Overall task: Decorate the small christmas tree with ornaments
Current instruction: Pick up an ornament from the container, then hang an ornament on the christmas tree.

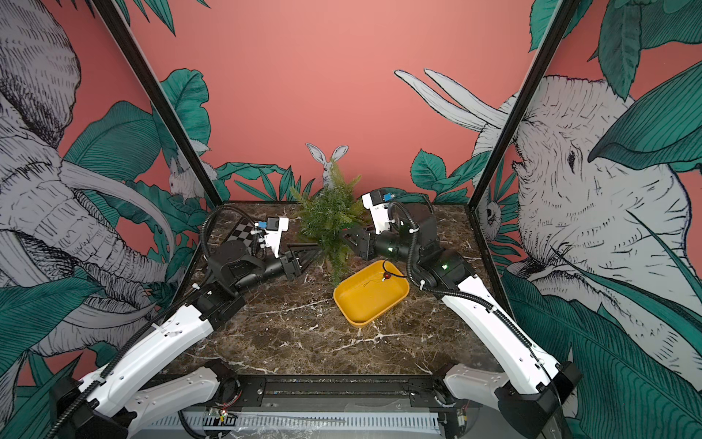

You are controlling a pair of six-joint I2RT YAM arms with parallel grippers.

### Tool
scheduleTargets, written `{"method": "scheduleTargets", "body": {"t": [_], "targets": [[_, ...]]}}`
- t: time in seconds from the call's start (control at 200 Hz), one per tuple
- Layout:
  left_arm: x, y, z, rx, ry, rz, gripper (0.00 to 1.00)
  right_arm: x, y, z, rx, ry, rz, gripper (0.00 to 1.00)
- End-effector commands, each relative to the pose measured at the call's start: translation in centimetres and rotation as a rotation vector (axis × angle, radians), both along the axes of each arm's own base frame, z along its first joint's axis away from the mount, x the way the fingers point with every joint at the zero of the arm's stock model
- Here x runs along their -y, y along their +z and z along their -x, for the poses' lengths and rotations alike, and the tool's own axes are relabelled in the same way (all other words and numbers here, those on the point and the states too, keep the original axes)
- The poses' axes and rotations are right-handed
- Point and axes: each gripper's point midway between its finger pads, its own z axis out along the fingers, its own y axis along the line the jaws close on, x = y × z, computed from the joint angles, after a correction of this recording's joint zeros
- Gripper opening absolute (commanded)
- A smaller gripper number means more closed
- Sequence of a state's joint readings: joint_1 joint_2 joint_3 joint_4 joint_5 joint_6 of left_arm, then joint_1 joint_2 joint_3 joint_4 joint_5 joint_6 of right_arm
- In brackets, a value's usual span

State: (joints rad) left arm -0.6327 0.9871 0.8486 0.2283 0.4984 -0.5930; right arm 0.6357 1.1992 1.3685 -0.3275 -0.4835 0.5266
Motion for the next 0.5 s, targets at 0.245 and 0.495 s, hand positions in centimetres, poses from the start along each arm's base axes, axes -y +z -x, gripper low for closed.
{"method": "scheduleTargets", "body": {"t": [0.245,0.495], "targets": [[0.2,3.0,0.3,0.100,-0.114,0.058,0.47,-2.8,3.9,-1.0,0.053,0.085,-0.116,0.30],[-0.6,1.9,-0.9,0.076,-0.055,0.032,0.41,-4.4,4.1,-2.1,0.050,0.112,-0.127,0.30]]}}
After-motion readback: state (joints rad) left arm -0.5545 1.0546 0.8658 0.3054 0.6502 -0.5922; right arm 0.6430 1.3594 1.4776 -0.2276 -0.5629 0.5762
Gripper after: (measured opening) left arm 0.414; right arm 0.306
